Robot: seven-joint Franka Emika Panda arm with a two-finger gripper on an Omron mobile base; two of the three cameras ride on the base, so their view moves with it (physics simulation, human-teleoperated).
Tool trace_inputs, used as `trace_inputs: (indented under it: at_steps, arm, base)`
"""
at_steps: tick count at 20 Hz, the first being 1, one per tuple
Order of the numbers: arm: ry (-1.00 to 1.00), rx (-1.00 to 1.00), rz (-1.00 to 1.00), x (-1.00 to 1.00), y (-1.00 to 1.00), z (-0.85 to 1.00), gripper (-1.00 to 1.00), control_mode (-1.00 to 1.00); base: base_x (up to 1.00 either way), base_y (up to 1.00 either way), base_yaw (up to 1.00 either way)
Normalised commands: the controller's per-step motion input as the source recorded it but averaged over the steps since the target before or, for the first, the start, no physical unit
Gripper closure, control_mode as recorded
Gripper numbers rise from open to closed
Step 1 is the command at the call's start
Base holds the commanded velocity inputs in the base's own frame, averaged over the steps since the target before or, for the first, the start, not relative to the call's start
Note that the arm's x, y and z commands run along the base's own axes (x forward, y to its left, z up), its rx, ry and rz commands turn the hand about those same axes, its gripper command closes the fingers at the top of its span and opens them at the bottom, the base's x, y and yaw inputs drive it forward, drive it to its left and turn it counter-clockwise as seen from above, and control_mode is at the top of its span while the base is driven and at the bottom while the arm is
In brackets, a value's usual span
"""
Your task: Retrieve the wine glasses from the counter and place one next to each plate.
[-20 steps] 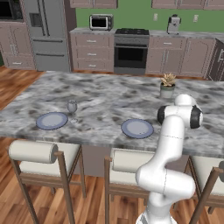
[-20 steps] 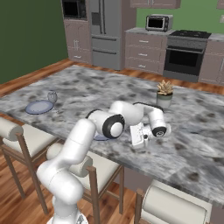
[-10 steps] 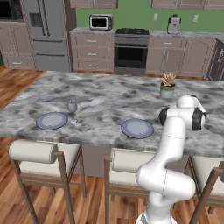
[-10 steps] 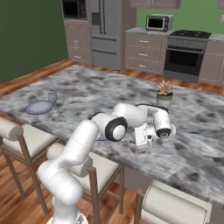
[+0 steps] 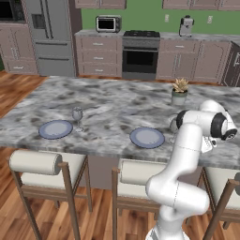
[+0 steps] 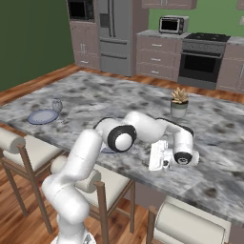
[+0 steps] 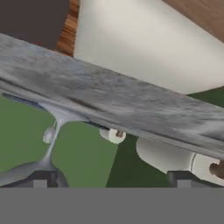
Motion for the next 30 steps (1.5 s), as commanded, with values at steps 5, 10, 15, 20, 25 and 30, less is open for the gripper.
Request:
trace_inputs:
  at_steps: [5, 10, 15, 20, 25, 30]
  arm:
    - [-0.06, -0.03, -0.18, -0.91, 0.10, 0.58, -1.00, -1.00]
    - [0.05, -0.01, -0.05, -0.63, 0.00, 1.00, -1.00, -1.00]
    - [0.02, 0.00, 0.00, -0.54, 0.16, 1.00, -1.00, -1.00]
    - [-0.04, -0.03, 0.00, -0.75, 0.64, 0.85, -1.00, -1.00]
    - [-0.11, -0.01, 0.00, -0.82, 0.77, 0.37, -1.00, -1.00]
    - [-0.20, -0.01, -0.04, -0.78, 0.70, 0.64, -1.00, -1.00]
  base:
    - [0.00, 0.00, 0.00]
    - [0.00, 0.00, 0.00]
    - [0.00, 0.00, 0.00]
    - [0.00, 0.00, 0.00]
    - [0.00, 0.00, 0.00]
    - [0.00, 0.00, 0.00]
